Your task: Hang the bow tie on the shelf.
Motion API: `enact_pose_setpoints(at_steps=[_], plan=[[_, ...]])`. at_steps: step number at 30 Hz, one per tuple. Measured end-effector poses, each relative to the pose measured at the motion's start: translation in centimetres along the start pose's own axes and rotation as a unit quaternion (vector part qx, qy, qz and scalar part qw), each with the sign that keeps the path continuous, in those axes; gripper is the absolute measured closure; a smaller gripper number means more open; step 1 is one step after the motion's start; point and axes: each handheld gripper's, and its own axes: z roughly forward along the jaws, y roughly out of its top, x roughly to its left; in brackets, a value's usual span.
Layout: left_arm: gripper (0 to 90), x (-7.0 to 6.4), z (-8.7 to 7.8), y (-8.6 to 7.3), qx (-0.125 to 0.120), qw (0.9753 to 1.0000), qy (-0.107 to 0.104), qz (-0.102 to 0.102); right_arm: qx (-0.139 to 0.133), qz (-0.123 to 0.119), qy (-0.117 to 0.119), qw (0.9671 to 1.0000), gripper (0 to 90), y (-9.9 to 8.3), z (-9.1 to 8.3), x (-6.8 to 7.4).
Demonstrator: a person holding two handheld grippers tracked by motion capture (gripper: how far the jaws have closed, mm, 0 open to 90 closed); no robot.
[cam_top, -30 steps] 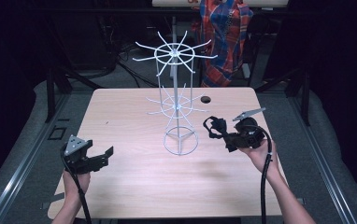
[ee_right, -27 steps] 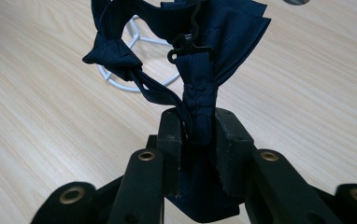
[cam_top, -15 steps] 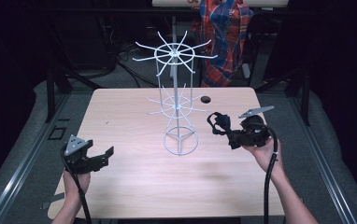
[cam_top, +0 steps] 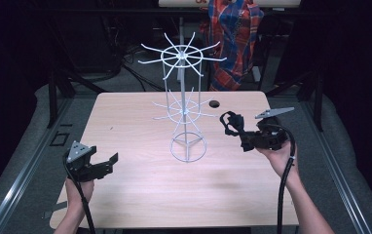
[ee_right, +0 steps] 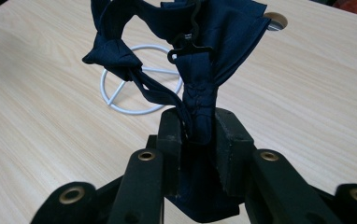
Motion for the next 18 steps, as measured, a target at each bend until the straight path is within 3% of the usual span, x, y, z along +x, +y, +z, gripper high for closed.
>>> enact_pose_setpoints(at_steps=[9,18], plan=[[15.5,0.0,0.0,0.0,0.0,1.0,0.001,0.001,-0.016,0.001,0.007,0.9998,73.6,0.6,-0.3,0.2],[15.5,0.0,0.0,0.0,0.0,1.0,-0.001,0.001,-0.01,-0.004,0.013,0.9999,73.6,1.3,0.8,0.7]])
